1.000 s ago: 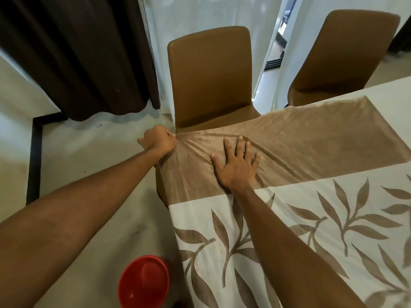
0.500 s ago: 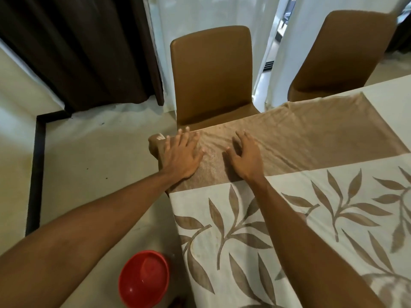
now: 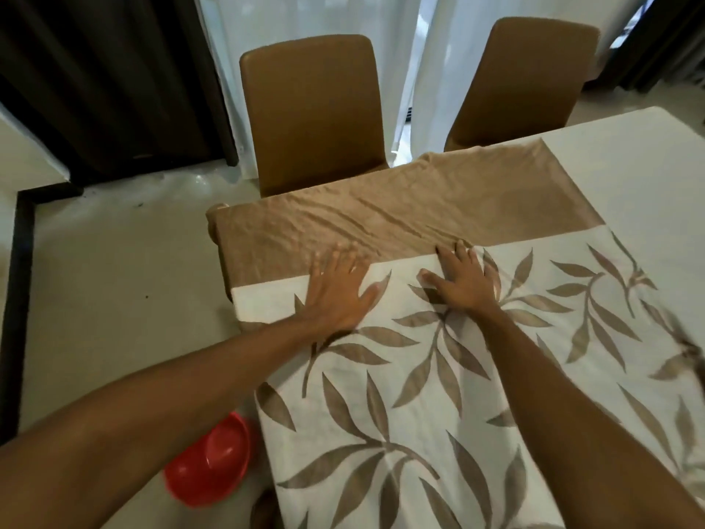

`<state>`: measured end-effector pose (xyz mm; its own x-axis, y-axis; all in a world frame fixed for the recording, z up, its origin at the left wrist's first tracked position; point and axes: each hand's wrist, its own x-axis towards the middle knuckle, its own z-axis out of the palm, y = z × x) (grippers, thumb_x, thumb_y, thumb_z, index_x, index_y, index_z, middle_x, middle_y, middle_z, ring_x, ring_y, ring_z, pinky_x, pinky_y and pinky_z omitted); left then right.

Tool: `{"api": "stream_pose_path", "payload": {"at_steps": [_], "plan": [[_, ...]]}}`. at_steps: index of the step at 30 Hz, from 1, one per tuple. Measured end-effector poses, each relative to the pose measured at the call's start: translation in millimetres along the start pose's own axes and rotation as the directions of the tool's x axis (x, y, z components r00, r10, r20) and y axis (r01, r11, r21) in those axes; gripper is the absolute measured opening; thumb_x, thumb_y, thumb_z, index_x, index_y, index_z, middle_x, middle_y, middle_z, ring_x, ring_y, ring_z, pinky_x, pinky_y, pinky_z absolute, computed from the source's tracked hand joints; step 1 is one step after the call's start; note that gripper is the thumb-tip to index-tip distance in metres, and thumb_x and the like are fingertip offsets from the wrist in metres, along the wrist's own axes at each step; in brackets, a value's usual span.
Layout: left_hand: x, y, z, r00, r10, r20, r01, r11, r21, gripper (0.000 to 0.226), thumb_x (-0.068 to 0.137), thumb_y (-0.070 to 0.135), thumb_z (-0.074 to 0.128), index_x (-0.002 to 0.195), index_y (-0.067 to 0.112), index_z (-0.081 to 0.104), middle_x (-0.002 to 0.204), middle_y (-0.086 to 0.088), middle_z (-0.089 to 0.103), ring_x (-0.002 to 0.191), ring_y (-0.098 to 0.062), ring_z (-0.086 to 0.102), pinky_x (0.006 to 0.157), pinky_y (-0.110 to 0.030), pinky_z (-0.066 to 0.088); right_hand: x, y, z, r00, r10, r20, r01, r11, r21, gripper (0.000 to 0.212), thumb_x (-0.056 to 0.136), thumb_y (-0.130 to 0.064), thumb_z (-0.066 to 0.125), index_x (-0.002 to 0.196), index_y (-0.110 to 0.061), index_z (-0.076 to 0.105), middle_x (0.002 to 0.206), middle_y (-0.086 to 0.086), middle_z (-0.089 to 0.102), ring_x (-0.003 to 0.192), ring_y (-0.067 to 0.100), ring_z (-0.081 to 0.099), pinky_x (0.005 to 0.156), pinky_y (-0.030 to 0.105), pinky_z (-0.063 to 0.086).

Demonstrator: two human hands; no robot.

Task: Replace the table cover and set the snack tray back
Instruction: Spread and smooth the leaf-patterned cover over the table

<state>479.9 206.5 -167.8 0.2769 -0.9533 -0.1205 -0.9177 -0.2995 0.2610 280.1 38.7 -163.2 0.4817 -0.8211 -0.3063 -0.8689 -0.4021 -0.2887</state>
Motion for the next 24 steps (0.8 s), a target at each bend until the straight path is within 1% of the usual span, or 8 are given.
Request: {"api": "stream_pose_path", "payload": {"at_steps": [4,6,8,12,15,17,19,24], "plan": [[-36.1,83.3,31.1,1.0,-0.006,-0.001,0.006,1.0,-0.01,0.066,0.101,0.061,0.022,0.159,0.031,0.015,0.169,-0.001,0.003,0.155,-0.024,-0.004,0.12,-0.06,-0.004,-28.4,28.5,-23.7,0.994,-0.053,-0.093,0.08,0.948,0.308,0.078,0.091,-0.067,0.052,0.148,-0.015,0.05,0.156,0.011,0.045,0.148,0.029,0.036,0.121,0.043,0.027],[-44.7,96.8,36.1,0.999,-0.044,-0.019,0.045,0.999,0.003,0.066,0.101,0.062,0.021,0.159,0.031,0.016,0.169,0.0,0.003,0.155,-0.024,-0.005,0.12,-0.061,-0.005,-55.7,27.5,-17.7,0.971,-0.161,-0.176,0.207,0.936,0.286,0.066,0.095,-0.06,0.051,0.143,-0.014,0.055,0.147,0.008,0.055,0.138,0.029,0.048,0.113,0.042,0.037],[-57.8,127.6,45.6,0.997,-0.074,-0.021,0.074,0.997,0.02,0.066,0.101,0.061,0.02,0.159,0.031,0.015,0.169,0.001,0.002,0.155,-0.024,-0.005,0.121,-0.059,-0.005,-105.2,50.7,-3.8,0.938,-0.319,-0.136,0.333,0.938,0.099,0.064,0.097,-0.061,0.045,0.147,-0.021,0.051,0.153,0.007,0.05,0.14,0.029,0.046,0.114,0.046,0.035],[-89.8,187.7,66.8,0.993,-0.113,-0.026,0.112,0.993,-0.036,0.068,0.101,0.06,0.027,0.16,0.029,0.013,0.169,-0.001,0.003,0.155,-0.026,-0.002,0.121,-0.06,0.001,-182.4,149.4,19.9,0.901,-0.433,0.018,0.43,0.887,-0.17,0.066,0.101,-0.069,0.024,0.16,-0.04,0.021,0.171,-0.005,0.009,0.158,0.018,0.006,0.125,0.057,0.006],[-111.6,240.9,84.5,0.991,-0.131,0.008,0.131,0.989,-0.066,0.069,0.1,0.062,0.025,0.16,0.031,0.009,0.169,0.0,-0.001,0.155,-0.025,-0.006,0.121,-0.06,-0.002,-205.5,257.5,-1.6,0.978,-0.141,-0.154,0.12,0.983,-0.137,0.066,0.101,-0.069,0.024,0.16,-0.038,0.022,0.171,-0.001,0.013,0.157,0.022,0.009,0.124,0.059,0.006],[-128.1,265.0,94.1,0.99,-0.143,0.009,0.143,0.988,-0.054,0.068,0.101,0.062,0.021,0.16,0.031,0.007,0.169,0.0,-0.003,0.155,-0.025,-0.007,0.121,-0.059,-0.006,-213.9,309.7,-23.4,0.957,0.146,-0.252,-0.149,0.989,0.007,0.077,0.097,-0.074,0.018,0.156,-0.027,0.032,0.166,0.012,0.026,0.152,0.034,0.023,0.121,0.062,0.019],[-141.5,297.0,96.4,0.994,-0.106,0.0,0.106,0.994,-0.014,0.068,0.101,0.062,0.015,0.16,0.031,0.005,0.169,0.0,-0.006,0.155,-0.025,-0.009,0.121,-0.059,-0.008,-234.1,342.8,-40.3,0.936,0.212,-0.28,-0.195,0.977,0.088,0.09,0.094,-0.078,0.009,0.151,-0.014,0.039,0.16,0.019,0.035,0.146,0.041,0.033,0.116,0.062,0.031],[-150.2,320.1,106.0,0.988,-0.149,0.027,0.148,0.989,0.018,0.072,0.097,0.064,0.005,0.16,0.03,0.0,0.168,0.0,-0.01,0.155,-0.025,-0.012,0.119,-0.062,-0.008,-276.0,325.8,-8.7,0.966,-0.248,-0.075,0.238,0.964,-0.118,0.071,0.099,-0.074,0.015,0.161,-0.039,0.016,0.171,-0.005,0.003,0.158,0.022,0.005,0.126,0.055,0.005]]}}
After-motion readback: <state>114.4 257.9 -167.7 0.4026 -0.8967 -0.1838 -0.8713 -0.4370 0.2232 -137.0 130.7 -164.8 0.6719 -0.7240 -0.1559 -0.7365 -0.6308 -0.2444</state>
